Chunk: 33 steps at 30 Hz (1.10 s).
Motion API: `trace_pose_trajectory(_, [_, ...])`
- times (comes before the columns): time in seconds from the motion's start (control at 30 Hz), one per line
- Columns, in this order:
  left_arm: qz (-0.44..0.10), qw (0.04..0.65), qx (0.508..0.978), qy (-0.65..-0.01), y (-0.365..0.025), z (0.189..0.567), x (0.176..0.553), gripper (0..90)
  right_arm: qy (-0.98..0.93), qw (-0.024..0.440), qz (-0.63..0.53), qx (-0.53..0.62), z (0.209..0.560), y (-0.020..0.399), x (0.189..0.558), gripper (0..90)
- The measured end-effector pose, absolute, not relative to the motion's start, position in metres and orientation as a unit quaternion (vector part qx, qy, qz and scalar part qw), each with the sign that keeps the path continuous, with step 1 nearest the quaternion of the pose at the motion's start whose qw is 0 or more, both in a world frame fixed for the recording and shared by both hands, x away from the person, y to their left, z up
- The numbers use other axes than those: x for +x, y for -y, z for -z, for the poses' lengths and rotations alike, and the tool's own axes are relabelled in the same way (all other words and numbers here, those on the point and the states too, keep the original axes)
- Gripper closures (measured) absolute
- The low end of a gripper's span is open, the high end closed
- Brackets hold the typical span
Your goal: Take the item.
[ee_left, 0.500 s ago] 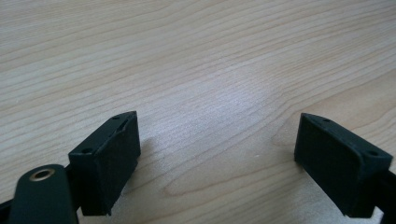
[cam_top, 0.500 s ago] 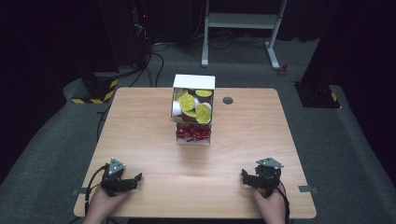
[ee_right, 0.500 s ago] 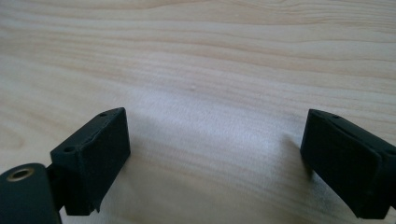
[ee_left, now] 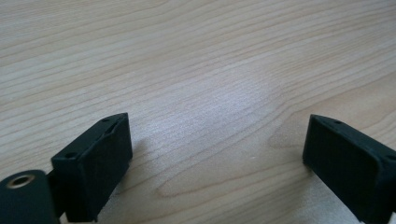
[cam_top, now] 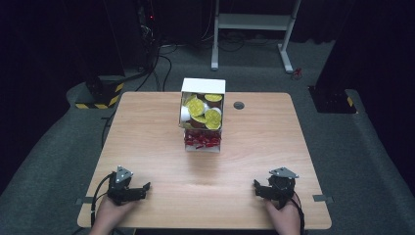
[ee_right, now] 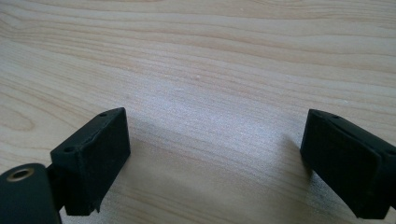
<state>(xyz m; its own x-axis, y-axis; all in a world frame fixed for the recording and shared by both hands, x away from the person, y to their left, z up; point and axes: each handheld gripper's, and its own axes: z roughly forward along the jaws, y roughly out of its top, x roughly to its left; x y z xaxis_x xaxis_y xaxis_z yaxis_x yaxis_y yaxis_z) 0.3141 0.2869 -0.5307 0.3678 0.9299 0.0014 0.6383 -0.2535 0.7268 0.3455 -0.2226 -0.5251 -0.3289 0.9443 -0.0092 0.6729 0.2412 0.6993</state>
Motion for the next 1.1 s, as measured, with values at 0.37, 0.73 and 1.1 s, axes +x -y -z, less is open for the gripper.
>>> trace_pose_trajectory(0.37, [-0.225,0.325,0.757,-0.521,-0.2894,0.5305,0.3132,8.3,-0.757,0.222,-0.305,0.533,0.5252,0.2227,0.3446,8.2])
trace_pose_trajectory(0.73, [-0.235,0.326,0.747,-0.53,-0.2915,0.5301,0.3123,14.6,-0.758,0.223,-0.305,0.532,0.5252,0.2229,0.3445,8.3])
trace_pose_trajectory(1.1, [-0.223,0.321,0.762,-0.516,-0.2917,0.5295,0.3121,9.4,-0.756,0.223,-0.305,0.534,0.5251,0.2227,0.3441,8.6])
